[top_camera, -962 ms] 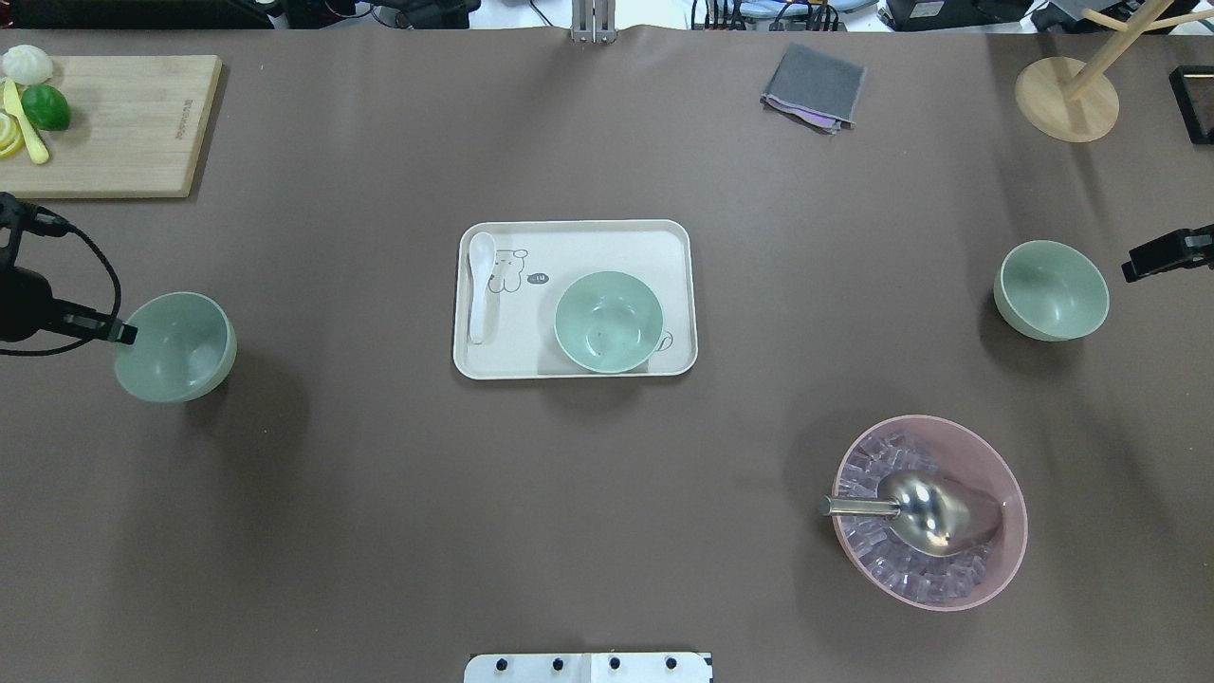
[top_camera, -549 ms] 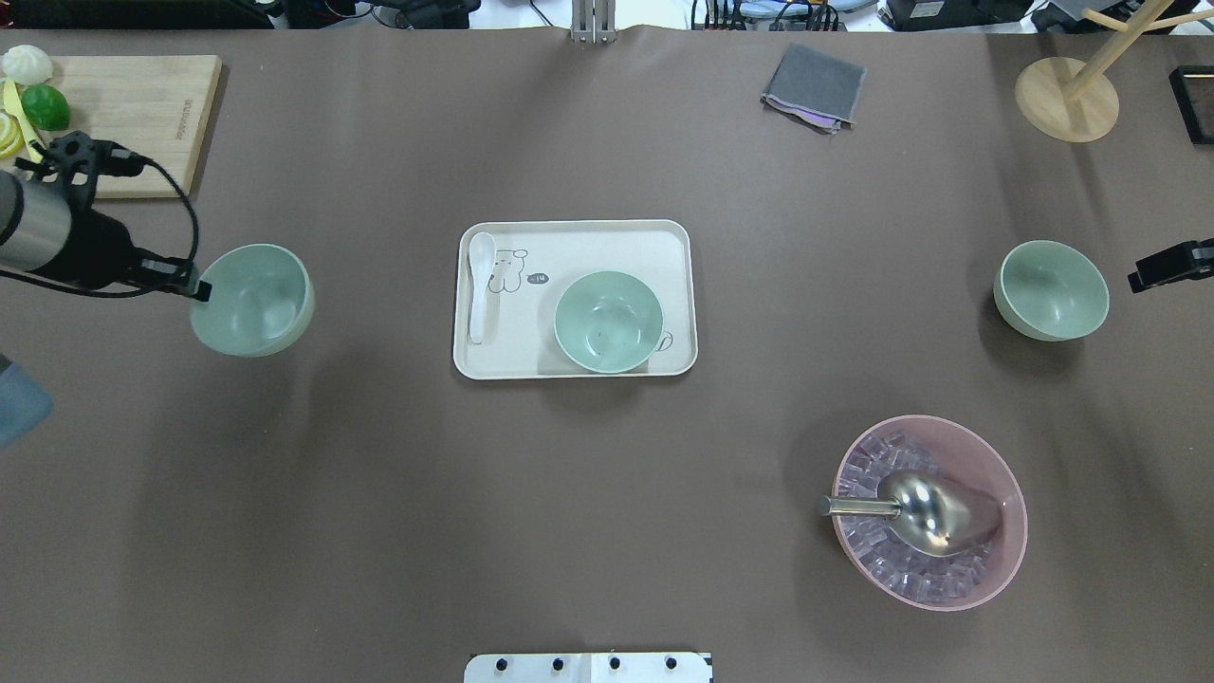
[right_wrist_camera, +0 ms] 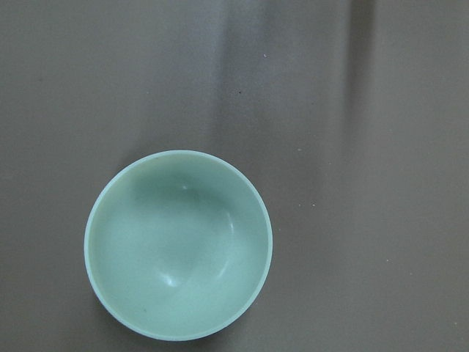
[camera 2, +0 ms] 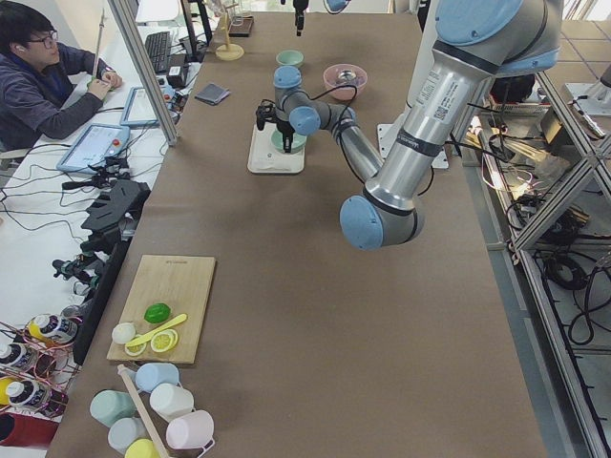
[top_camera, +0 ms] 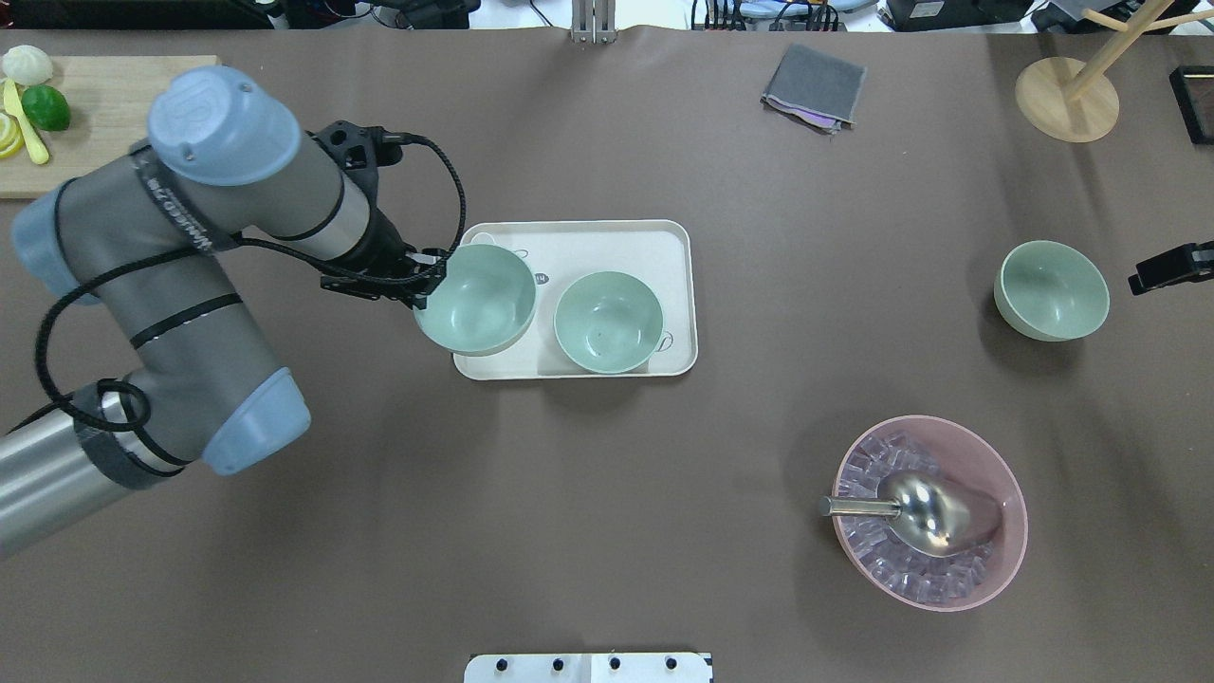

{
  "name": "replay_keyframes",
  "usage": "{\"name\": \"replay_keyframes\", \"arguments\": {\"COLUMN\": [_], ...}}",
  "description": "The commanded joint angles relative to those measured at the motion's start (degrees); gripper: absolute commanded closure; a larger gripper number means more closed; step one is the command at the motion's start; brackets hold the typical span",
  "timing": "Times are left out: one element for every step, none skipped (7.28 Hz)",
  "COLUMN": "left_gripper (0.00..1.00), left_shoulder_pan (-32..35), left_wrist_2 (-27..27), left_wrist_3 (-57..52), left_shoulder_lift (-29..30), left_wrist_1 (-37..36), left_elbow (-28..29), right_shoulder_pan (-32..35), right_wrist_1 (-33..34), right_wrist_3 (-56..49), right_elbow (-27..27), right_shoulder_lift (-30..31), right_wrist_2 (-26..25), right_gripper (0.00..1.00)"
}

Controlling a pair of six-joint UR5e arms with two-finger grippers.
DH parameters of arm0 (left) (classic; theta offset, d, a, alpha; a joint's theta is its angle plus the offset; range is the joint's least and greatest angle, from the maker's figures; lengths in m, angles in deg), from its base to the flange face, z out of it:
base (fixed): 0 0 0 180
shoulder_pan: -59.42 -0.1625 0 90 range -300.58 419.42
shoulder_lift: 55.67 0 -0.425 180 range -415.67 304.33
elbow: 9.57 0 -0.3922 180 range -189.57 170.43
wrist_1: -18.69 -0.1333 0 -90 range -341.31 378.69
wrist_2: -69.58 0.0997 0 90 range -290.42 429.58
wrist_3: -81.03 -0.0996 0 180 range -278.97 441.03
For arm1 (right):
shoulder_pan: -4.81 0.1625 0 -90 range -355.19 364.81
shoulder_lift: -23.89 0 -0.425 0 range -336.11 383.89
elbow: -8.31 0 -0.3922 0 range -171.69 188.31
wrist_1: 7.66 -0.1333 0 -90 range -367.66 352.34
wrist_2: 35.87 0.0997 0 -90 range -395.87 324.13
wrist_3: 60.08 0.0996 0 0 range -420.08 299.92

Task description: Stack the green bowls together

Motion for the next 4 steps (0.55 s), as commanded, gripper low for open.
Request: {"name": "replay_keyframes", "arguments": {"left_gripper": [1.0, 1.0, 1.0, 1.0], "left_shoulder_pan": [-2.46, -4.38, -5.79, -6.06], "left_wrist_2": [2.02, 3.85, 5.79, 5.98], "left_wrist_3": [4.9, 6.58, 7.82, 8.27], "left_shoulder_lift": [8.29, 10.16, 10.44, 11.05], "left_wrist_1": [-1.25, -1.16, -0.98, -0.98], "left_elbow": [6.23, 7.92, 8.2, 9.16], "right_shoulder_pan": [-0.07, -0.07, -0.07, -0.07], "right_wrist_1": [0.0, 0.0, 0.0, 0.0], "right_wrist_3": [-0.03, -0.03, -0.03, 0.06], "right_elbow": [0.15, 0.24, 0.24, 0.24], "right_shoulder_lift": [-0.09, -0.09, -0.09, -0.09], "right_wrist_2": [0.0, 0.09, 0.09, 0.09], "right_gripper": [0.0, 0.0, 0.0, 0.0]}}
